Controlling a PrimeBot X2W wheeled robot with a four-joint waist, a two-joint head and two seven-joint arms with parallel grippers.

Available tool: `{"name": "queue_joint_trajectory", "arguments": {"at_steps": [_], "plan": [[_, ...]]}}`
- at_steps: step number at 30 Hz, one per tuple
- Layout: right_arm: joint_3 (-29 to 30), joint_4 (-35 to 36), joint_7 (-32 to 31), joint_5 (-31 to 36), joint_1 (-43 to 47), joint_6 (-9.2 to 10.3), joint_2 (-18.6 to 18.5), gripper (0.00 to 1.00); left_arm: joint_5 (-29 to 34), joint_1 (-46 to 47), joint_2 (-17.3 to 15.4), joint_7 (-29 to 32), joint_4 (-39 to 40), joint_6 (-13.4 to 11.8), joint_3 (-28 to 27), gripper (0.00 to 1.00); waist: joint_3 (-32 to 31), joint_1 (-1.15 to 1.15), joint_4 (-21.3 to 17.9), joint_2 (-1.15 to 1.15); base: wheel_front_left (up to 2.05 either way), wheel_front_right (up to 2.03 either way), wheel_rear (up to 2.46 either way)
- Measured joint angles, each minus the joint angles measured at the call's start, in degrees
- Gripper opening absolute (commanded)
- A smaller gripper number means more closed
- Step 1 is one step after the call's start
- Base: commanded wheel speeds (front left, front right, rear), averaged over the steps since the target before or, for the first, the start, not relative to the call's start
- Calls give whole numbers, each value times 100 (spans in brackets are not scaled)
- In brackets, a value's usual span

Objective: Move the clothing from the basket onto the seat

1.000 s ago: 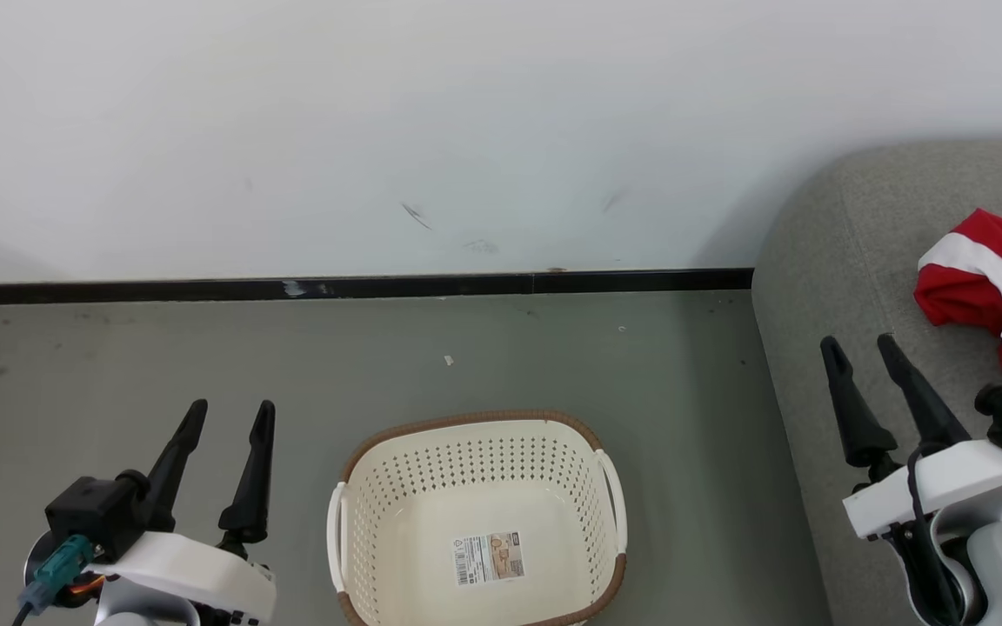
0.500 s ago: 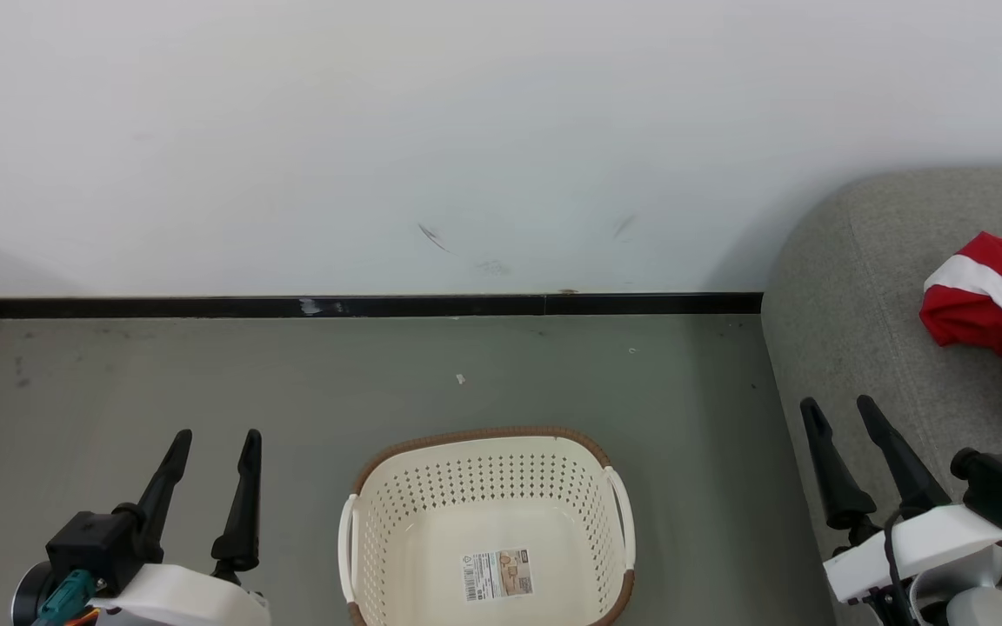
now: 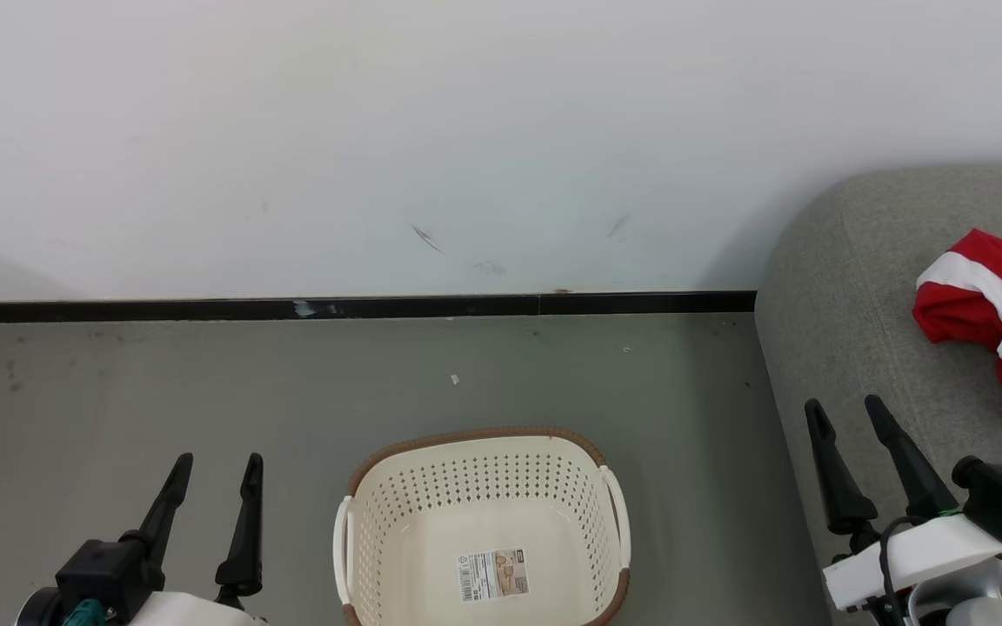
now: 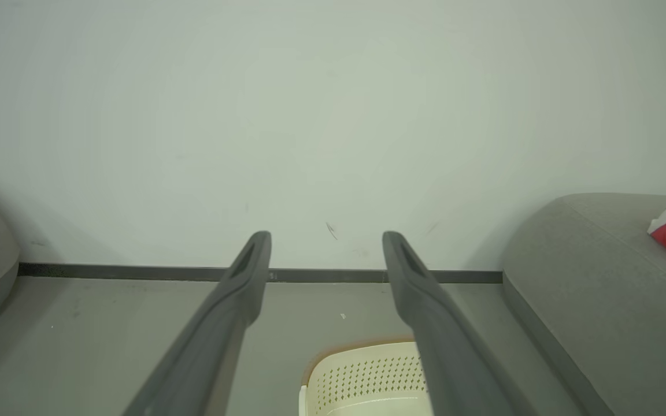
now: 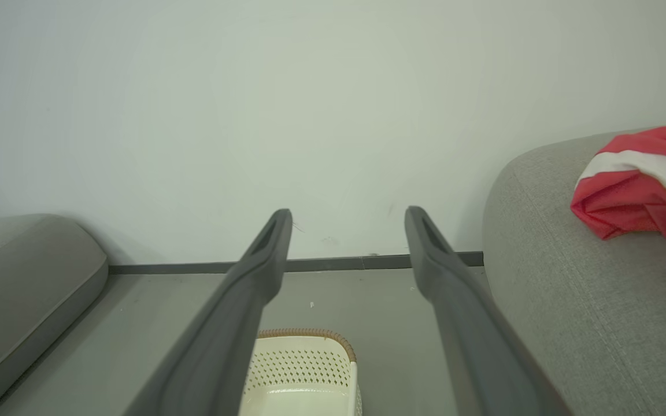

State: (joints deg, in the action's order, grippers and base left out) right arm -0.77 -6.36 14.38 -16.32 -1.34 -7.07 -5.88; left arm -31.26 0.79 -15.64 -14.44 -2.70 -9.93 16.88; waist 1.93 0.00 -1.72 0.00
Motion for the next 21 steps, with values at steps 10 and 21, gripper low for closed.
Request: {"name": "queue_joint_trajectory", "arguments": {"at_steps": [10, 21], "plan": [[159, 90, 0, 211, 111, 0, 165, 100, 263, -131, 202, 0, -26, 11, -210, 100, 38, 0, -39, 0, 0, 0, 0], [190, 193, 0, 303, 119, 0, 236, 100, 276, -154, 359, 0, -71, 159, -412, 100, 51, 0, -57, 0, 0, 0, 0]]}}
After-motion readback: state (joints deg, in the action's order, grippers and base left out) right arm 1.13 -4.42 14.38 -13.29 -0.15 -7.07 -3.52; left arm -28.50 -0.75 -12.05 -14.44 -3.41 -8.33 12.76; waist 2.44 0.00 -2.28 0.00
